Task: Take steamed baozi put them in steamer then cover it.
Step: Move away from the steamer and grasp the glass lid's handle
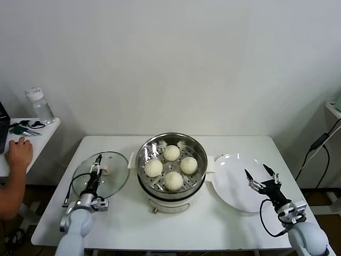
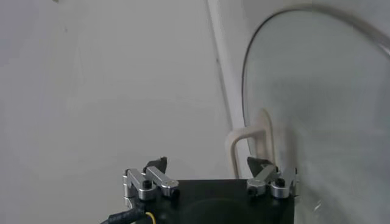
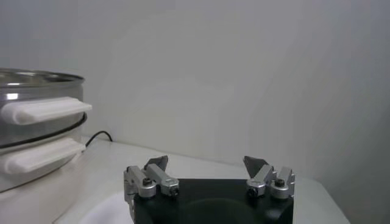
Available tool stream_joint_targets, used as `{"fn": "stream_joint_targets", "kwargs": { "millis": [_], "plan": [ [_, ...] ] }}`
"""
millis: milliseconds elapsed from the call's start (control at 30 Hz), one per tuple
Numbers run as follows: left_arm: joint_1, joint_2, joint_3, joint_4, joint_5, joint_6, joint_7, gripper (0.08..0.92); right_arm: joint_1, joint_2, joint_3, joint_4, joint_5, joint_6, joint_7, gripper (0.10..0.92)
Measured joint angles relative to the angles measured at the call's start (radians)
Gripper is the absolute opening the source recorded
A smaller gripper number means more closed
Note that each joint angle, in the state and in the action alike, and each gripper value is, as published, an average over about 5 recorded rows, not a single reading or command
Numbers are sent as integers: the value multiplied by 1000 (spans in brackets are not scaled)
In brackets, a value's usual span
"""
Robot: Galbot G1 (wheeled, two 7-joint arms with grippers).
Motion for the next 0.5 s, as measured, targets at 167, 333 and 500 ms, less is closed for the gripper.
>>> {"fn": "stream_joint_targets", "kwargs": {
  "millis": [167,333,500],
  "plan": [
    [-18,2,5,16,-9,2,-6,823,-1,5,-1,-6,-17,4,-6,823],
    [-35,7,9,36,-18,1,-7,823,-3,10,-2,-10,-34,9,-11,823],
    [-47,11,14,53,-29,-5,-1,766,-9,14,-1,-14,-52,14,-18,823]
  ]
}}
